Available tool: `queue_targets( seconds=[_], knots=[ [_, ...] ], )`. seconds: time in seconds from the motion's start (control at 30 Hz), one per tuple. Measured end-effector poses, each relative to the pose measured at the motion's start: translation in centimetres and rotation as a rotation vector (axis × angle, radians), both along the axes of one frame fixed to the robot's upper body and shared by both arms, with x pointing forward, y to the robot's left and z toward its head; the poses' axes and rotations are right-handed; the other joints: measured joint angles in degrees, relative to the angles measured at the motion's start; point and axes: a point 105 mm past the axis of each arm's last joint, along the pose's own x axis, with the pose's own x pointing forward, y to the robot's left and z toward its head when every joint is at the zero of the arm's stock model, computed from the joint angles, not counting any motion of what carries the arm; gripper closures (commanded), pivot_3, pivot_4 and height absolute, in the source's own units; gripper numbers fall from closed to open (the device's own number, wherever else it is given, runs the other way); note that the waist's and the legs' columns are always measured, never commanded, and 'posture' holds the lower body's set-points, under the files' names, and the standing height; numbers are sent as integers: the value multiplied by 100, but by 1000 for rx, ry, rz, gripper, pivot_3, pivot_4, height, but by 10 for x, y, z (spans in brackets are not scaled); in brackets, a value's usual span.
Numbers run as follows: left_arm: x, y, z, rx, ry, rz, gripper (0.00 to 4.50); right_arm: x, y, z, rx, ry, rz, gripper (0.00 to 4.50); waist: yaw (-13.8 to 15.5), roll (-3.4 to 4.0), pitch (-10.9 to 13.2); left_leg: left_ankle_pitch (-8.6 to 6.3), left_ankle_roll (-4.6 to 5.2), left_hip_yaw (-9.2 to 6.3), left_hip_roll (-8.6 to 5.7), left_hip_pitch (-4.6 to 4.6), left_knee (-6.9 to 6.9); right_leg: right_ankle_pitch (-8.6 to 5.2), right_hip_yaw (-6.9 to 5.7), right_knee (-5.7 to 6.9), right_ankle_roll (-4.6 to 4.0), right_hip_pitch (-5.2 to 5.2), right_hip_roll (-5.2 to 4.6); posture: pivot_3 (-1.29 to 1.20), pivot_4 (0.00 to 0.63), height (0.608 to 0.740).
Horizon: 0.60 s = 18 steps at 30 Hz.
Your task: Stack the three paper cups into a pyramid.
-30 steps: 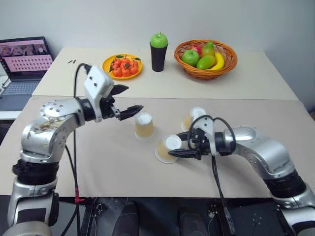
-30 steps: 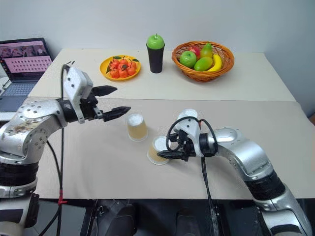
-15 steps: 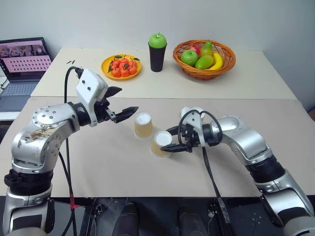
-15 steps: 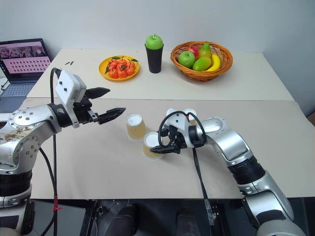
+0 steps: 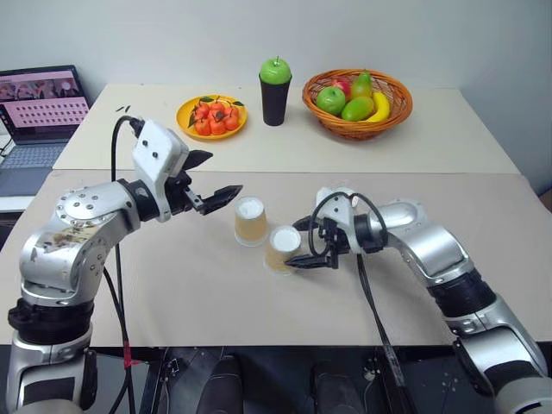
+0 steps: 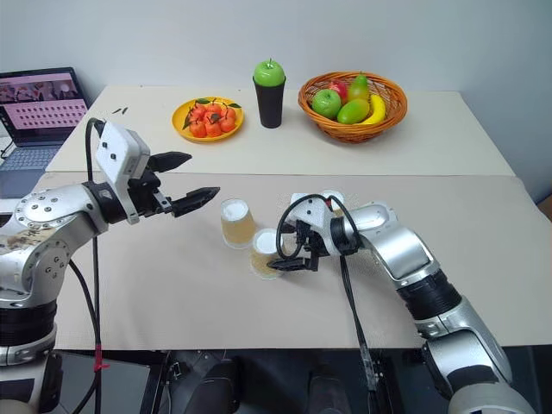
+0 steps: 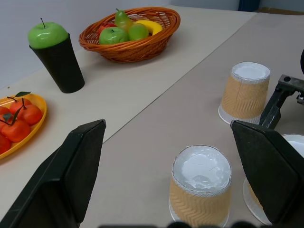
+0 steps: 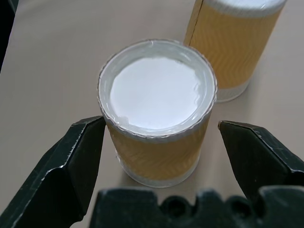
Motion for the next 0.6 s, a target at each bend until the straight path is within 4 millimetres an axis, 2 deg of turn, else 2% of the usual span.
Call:
queue_targets(
  seconds=[0.13,0.23,0.33,0.4,0.5,0.6],
  knots=[
    [1,0,-2,2,7,-1,0,-6,-19,24,4,-34,-10,74,55,0,0,0,0,0,0,0,-1,0,0,-3,0,0,0,0,150,737],
    [2,-2,-3,3,10,-7,0,-14,-30,30,-8,-29,-12,74,63,0,0,0,0,0,0,0,-1,0,0,-2,0,1,0,0,150,737],
    [4,-4,-3,-2,12,-12,0,-21,-48,32,-33,-1,-41,74,67,0,0,0,0,1,0,0,0,0,0,-2,0,1,0,0,150,737],
    [5,-5,-3,-6,13,-15,0,-20,-67,40,-30,-5,-107,74,68,0,0,0,0,1,0,0,0,0,0,-3,0,1,0,0,150,737],
    [6,-5,-2,-9,12,-16,0,-6,-98,53,9,-49,-251,74,66,-3,-2,0,0,1,0,0,1,0,0,-3,0,3,0,0,150,737],
    [4,-5,-2,-7,18,-29,0,22,-141,44,39,-110,-470,74,51,-6,-3,0,0,2,0,0,2,0,1,-4,-1,2,0,0,150,737]
  ],
)
